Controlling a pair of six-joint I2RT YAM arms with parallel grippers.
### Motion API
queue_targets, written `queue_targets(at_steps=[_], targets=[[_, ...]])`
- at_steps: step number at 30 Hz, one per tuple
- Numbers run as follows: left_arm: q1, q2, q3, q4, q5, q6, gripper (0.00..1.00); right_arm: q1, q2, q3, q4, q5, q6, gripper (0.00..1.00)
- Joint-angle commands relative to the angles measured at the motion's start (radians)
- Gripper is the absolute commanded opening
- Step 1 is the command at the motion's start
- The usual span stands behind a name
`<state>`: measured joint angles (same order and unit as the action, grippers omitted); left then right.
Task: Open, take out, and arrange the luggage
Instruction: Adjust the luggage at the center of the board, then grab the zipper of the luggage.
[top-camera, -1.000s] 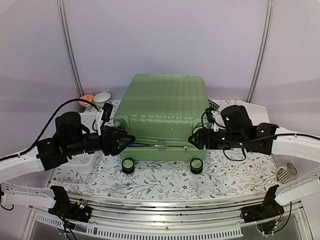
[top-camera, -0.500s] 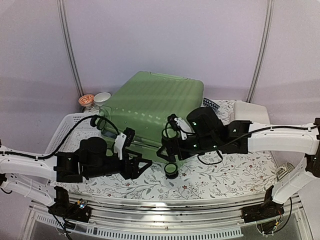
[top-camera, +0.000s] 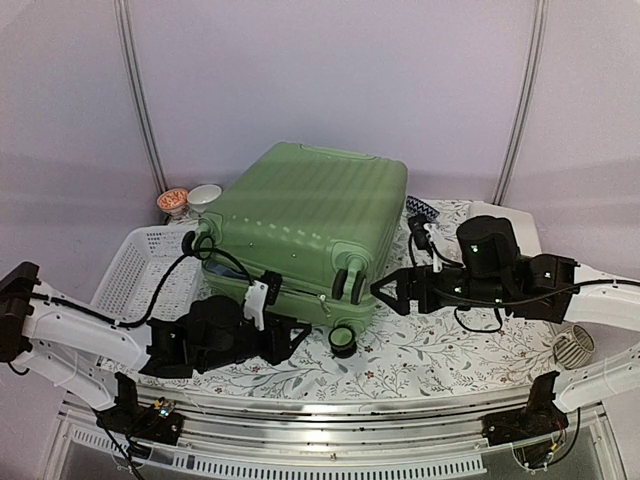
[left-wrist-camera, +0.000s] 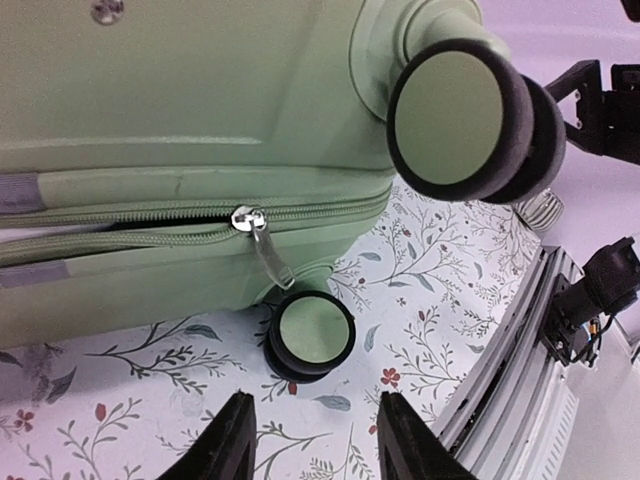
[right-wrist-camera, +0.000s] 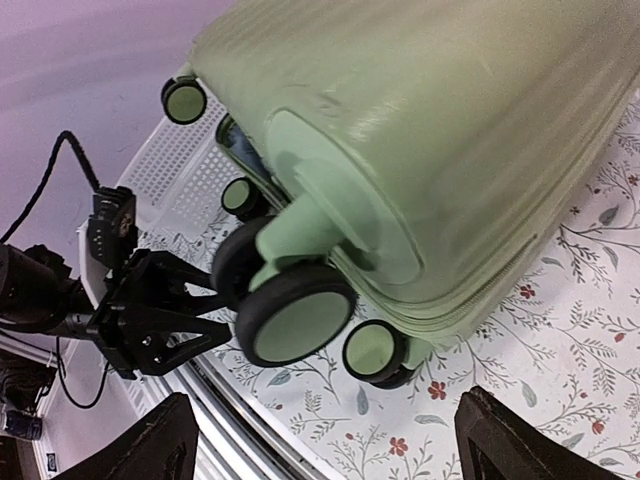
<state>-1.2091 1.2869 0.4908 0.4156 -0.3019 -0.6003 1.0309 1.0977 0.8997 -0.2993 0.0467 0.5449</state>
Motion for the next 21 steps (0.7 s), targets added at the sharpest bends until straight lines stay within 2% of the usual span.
queue_targets(at_steps=[1,11,14,16,21], targets=[[-0.013,0.075,0.005,0.143,-0.005,-0.026,0.42,-0.036,-0.036,-0.047,-0.013,0.009,0.014,0.91],[-0.009,0.191,0.044,0.232,0.038,0.007,0.43,-0.045,-0.113,-0.145,0.068,-0.026,0.001,0.91],[0.021,0.213,0.032,0.302,0.146,0.021,0.46,-0.087,-0.149,-0.195,0.17,-0.16,-0.006,0.91],[0.043,0.224,0.0,0.388,0.219,0.01,0.48,-0.111,-0.17,-0.224,0.223,-0.196,-0.002,0.91],[0.095,0.244,-0.077,0.555,0.301,-0.051,0.45,-0.2,-0.181,-0.244,0.274,-0.28,-0.014,0.91]])
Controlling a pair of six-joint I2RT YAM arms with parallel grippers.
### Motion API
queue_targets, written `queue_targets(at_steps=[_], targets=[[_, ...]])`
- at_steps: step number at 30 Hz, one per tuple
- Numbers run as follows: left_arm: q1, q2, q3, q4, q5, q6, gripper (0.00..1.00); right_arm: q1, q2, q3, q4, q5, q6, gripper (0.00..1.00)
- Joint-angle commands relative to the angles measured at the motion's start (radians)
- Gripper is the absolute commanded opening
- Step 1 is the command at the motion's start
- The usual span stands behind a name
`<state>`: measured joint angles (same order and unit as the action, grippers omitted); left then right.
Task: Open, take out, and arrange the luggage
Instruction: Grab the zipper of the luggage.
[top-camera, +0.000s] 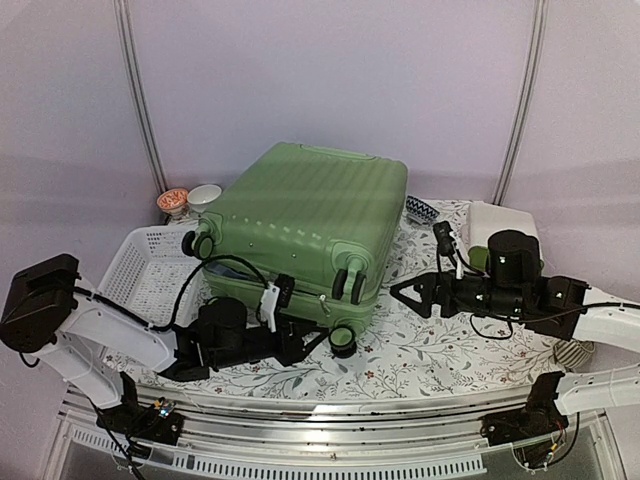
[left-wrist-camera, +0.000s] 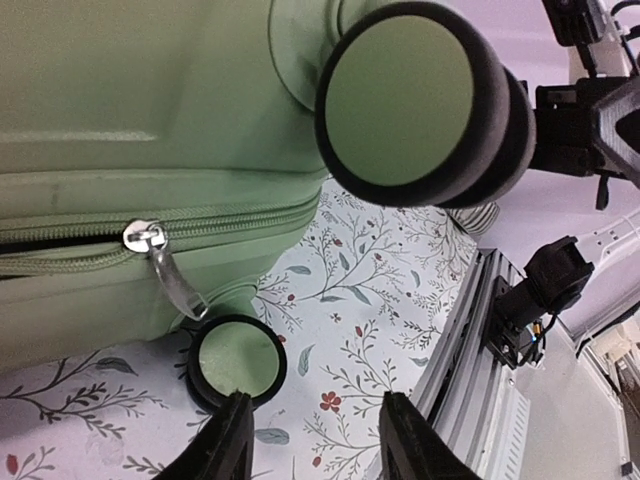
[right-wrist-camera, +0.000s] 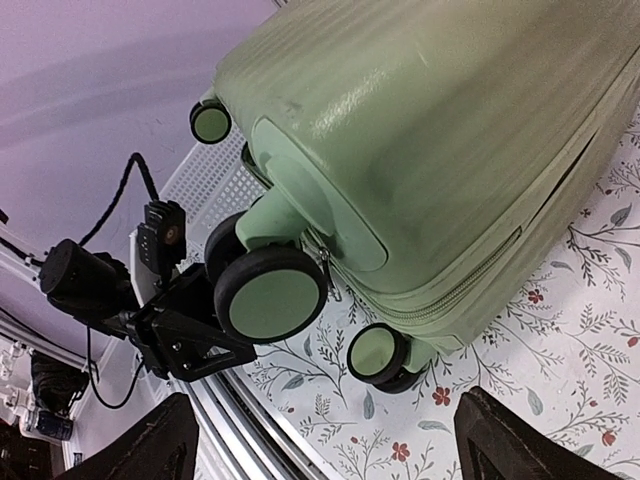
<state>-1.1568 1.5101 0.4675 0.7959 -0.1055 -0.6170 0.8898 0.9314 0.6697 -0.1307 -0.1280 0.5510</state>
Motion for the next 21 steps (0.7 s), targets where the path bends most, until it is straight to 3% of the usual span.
queue_targets(at_steps=[1,5,15,21], targets=[[0.051,0.025,-0.063,0.194,0.114,-0.038,0.45,-0.077,-0.005,-0.012,0.112,-0.127,-0.031,0.91],[0.063,0.04,-0.108,0.289,0.126,-0.043,0.46,-0.109,0.036,0.019,0.119,-0.164,-0.089,0.91],[0.076,0.098,-0.169,0.432,0.101,-0.055,0.44,-0.158,0.096,0.062,0.175,-0.076,-0.178,0.91],[0.102,0.166,-0.159,0.523,0.127,-0.1,0.37,-0.159,0.127,0.08,0.184,-0.091,-0.208,0.91]])
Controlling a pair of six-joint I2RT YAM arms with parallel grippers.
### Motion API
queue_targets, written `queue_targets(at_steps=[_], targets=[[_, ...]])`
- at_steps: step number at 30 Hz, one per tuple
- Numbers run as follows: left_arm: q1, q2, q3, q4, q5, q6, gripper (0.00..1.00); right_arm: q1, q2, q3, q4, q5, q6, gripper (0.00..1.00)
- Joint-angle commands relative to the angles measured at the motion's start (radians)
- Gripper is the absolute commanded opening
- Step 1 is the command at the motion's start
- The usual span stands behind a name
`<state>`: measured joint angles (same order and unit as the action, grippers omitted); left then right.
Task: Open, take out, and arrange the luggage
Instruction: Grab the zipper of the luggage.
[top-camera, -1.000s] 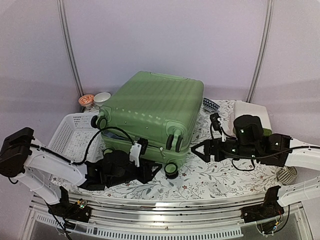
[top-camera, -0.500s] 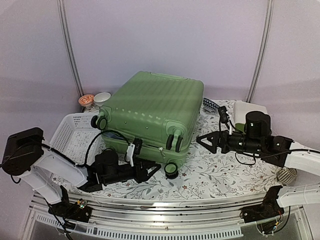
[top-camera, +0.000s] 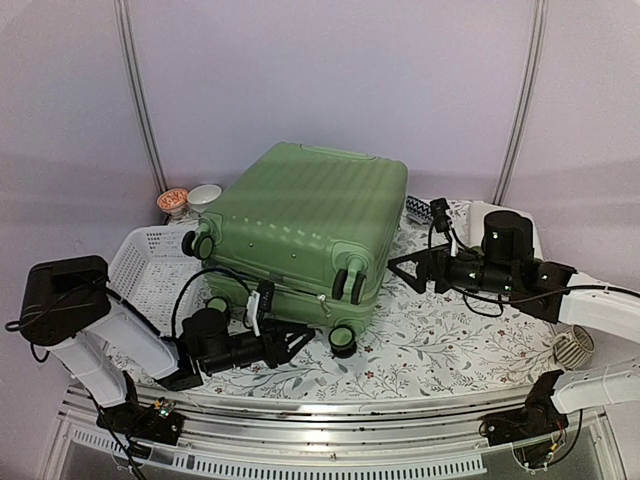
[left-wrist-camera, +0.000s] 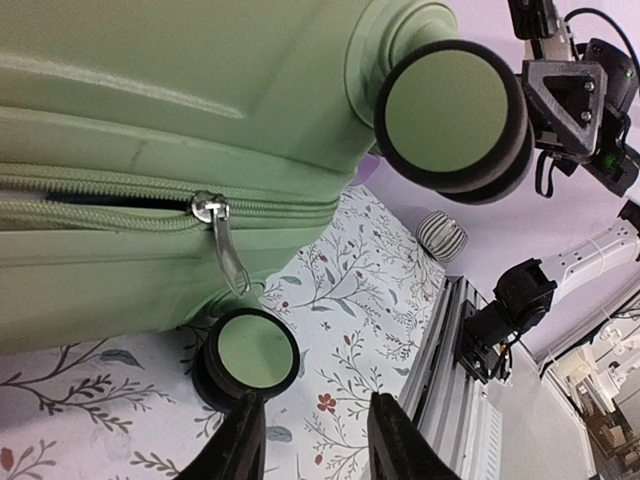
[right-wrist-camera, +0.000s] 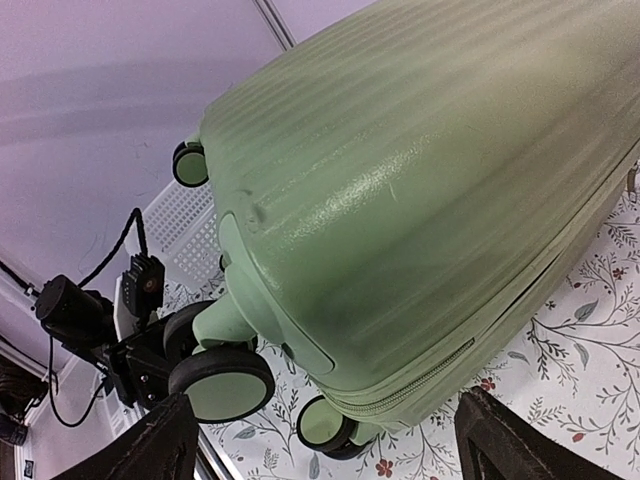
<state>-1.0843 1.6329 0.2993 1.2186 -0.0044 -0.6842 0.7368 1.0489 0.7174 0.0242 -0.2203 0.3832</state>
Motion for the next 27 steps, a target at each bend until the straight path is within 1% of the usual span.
queue_targets(at_steps=[1,5,9,15,17,20,22,27], targets=[[0.038,0.057,0.017,0.111,0.031,-0.04,0.36,-0.006,0.01,0.032,0.031,0.0,-0.042,0.91],[0.044,0.117,0.034,0.18,0.048,-0.06,0.35,-0.008,0.009,0.027,0.036,-0.005,-0.05,0.91],[0.037,0.186,0.064,0.257,0.044,-0.073,0.35,-0.008,-0.004,0.004,0.077,-0.014,-0.035,0.91],[-0.014,0.302,0.103,0.404,-0.127,-0.082,0.32,-0.008,-0.001,0.007,0.091,-0.026,-0.028,0.91],[-0.016,0.353,0.109,0.46,-0.165,-0.107,0.29,-0.008,-0.008,0.011,0.087,-0.028,-0.031,0.91],[-0.015,0.401,0.126,0.481,-0.194,-0.144,0.27,-0.008,-0.02,0.01,0.077,-0.028,-0.036,0.91],[-0.015,0.409,0.13,0.473,-0.202,-0.155,0.27,-0.007,-0.029,0.01,0.068,-0.027,-0.037,0.91],[-0.013,0.422,0.139,0.498,-0.191,-0.15,0.34,-0.008,-0.047,0.002,0.05,-0.023,-0.044,0.91]])
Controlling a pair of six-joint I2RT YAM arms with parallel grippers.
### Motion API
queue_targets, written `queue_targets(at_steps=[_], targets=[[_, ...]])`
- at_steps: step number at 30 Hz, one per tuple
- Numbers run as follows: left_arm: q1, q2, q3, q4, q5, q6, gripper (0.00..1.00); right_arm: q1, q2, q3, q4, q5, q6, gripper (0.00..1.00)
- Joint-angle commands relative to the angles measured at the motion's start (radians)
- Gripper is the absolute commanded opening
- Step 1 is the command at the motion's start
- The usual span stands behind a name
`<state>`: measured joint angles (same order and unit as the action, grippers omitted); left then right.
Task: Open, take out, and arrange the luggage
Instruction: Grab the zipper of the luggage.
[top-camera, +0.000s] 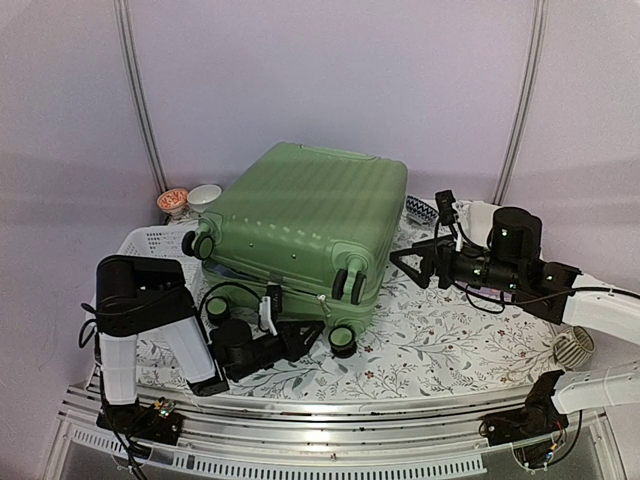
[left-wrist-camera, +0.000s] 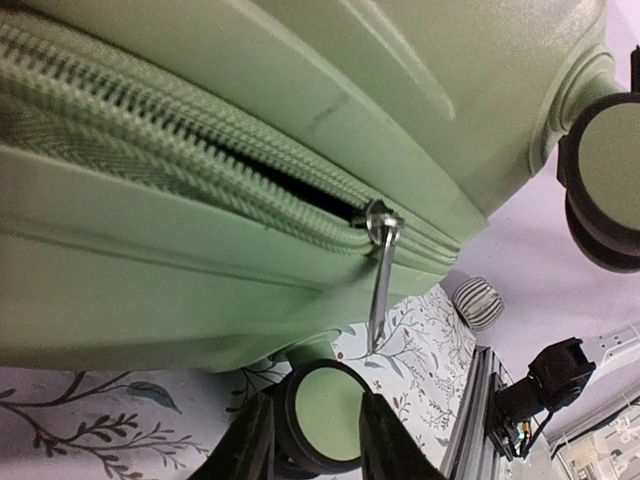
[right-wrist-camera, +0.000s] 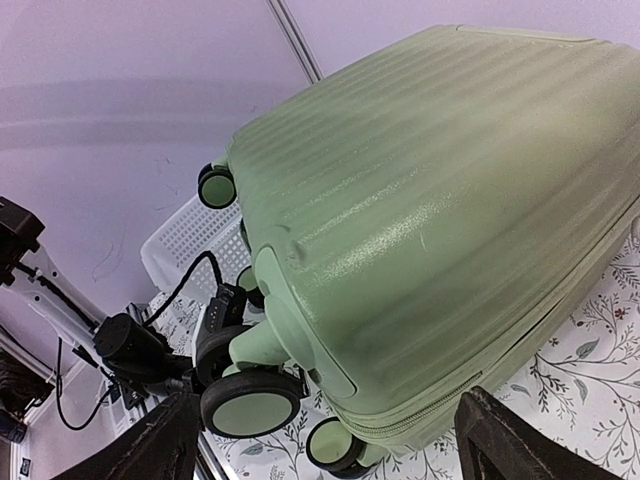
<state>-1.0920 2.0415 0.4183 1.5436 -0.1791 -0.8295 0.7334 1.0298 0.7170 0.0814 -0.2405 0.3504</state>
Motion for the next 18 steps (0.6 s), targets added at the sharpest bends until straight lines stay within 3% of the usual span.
queue_targets(at_steps=[1,6,15,18], targets=[[-0.004,0.019,0.026,0.181,-0.003,0.004,0.36,-0.005,-0.028,0.003,-0.008,-0.001,-0.013,0.91],[-0.004,0.03,0.05,0.191,0.028,0.033,0.44,-0.004,-0.02,0.001,-0.011,-0.003,-0.016,0.91],[0.015,0.045,0.075,0.232,0.042,0.014,0.28,-0.005,-0.025,-0.011,-0.013,-0.007,-0.013,0.91],[0.015,0.04,0.073,0.246,0.048,0.015,0.28,-0.005,-0.025,-0.016,-0.014,-0.005,-0.012,0.91]])
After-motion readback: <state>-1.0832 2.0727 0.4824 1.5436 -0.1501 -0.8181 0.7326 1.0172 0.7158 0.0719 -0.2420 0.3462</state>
